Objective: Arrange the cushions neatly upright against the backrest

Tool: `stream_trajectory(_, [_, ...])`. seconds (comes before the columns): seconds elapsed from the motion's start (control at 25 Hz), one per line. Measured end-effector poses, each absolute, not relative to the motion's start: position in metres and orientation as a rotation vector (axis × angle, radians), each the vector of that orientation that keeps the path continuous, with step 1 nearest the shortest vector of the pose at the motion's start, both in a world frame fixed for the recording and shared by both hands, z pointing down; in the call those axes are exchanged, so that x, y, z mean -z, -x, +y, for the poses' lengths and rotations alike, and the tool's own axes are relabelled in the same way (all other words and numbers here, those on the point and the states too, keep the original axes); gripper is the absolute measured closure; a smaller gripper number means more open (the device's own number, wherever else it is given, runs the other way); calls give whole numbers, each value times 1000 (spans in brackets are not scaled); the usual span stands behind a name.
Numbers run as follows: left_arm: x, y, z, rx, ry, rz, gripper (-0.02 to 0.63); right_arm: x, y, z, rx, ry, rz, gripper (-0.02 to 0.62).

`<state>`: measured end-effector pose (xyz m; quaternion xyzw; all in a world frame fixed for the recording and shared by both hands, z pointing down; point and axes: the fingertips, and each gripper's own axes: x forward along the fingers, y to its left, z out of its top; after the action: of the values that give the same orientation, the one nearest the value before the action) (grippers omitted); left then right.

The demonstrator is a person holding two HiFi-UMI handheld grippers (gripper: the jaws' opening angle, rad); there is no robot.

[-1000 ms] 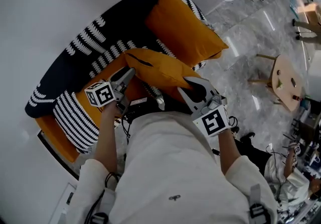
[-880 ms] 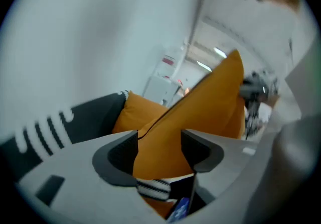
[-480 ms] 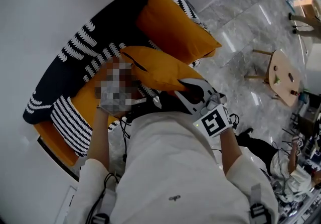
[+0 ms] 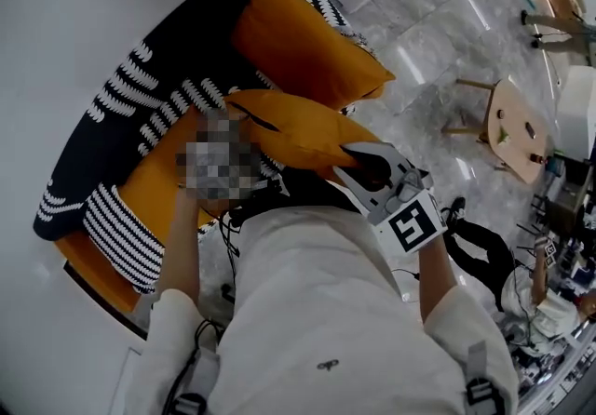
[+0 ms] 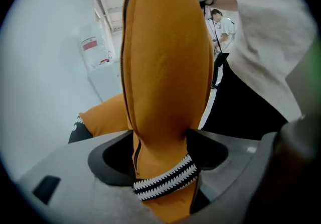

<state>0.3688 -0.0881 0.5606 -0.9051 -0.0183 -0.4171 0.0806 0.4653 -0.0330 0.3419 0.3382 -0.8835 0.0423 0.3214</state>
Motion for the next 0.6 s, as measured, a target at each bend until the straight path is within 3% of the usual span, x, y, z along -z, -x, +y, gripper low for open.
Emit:
stream_trajectory(0.16, [-561,-388,-87,1225,2662,-104,397,-343,-476,-36,-114,-914,-2310,517])
stream_trajectory(0.28, [-554,-392,-96,1207,2679,-20,462,-344,-487,-38,-138,-967,-2328,512])
stream_trajectory(0.6, [-530,-374,-139,1260,2649,289,529,-391,-514,-33,-330,-1072,-2284,508])
